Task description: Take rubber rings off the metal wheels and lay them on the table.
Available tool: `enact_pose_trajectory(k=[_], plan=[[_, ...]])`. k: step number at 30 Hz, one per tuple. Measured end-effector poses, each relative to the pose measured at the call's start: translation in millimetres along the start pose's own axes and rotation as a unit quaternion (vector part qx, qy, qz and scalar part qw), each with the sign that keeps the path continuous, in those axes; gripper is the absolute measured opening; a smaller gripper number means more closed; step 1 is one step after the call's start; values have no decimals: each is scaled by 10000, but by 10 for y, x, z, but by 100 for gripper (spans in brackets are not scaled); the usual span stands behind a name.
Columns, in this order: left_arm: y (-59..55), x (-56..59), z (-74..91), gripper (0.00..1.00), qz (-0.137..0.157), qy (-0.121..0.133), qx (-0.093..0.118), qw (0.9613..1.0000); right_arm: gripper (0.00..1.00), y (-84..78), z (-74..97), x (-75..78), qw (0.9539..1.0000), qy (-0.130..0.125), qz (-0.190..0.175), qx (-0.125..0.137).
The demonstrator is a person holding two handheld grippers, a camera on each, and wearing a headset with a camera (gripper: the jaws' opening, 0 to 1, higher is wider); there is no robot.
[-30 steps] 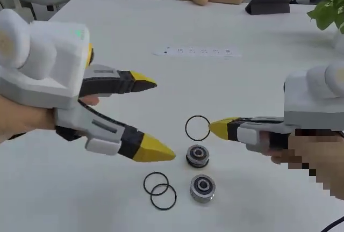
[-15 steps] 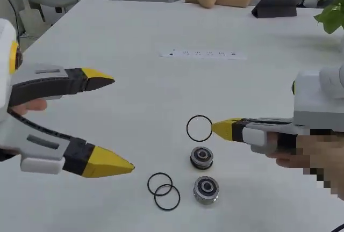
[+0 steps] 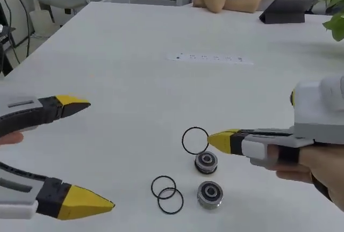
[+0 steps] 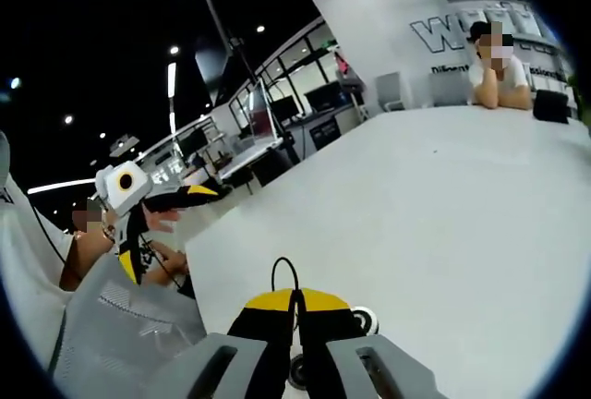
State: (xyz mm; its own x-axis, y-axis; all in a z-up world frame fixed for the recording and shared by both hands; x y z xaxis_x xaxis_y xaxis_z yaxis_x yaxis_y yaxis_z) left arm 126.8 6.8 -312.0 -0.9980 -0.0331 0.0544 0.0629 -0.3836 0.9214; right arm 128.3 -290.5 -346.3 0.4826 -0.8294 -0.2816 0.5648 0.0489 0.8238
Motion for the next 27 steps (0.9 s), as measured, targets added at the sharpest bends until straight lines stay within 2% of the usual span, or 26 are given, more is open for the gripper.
enact_pose_trajectory(k=[5, 8, 14, 16, 20, 22, 26, 27], plan=[[-192, 71, -90, 99, 293, -4, -140, 9995, 0, -38, -34, -46, 9998, 68, 99, -141], [-265, 119, -139, 99, 404, -41, -200, 9990, 0, -55, -46, -70, 9996, 138, 130, -212], [-306, 187, -183, 99, 529, -67, -149, 9985, 0, -132, -89, -141, 9979, 349, 253, -490], [-319, 193, -186, 99, 549, -60, -153, 9984, 0, -170, -109, -170, 9966, 393, 400, -602], [-349, 212, -191, 99, 617, -50, -168, 9979, 0, -240, -139, -240, 9929, 548, 657, -826], [-364, 228, -197, 99, 658, -45, -170, 9977, 0, -292, -156, -276, 9896, 615, 844, -991], [-384, 246, -209, 98, 697, -53, -159, 9974, 0, -376, -196, -281, 9846, 704, 994, -1258], [-390, 250, -212, 97, 709, -52, -160, 9973, 0, -406, -205, -284, 9821, 717, 1066, -1380]])
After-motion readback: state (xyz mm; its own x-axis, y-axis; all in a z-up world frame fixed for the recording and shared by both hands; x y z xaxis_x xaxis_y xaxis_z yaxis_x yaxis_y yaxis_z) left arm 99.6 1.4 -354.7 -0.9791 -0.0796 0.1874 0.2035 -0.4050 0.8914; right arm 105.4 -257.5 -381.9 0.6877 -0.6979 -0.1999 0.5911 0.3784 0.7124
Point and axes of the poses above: the centre of the closed fingertips' face, and the gripper's own axes: z roughly backward along the fingers, x roughly to its right, y roughly out of its top, the point moved 10 cm from there along z, roughly backward along the fingers, and after that the axes turned 15 degrees about -y, right-handed, at the moved point
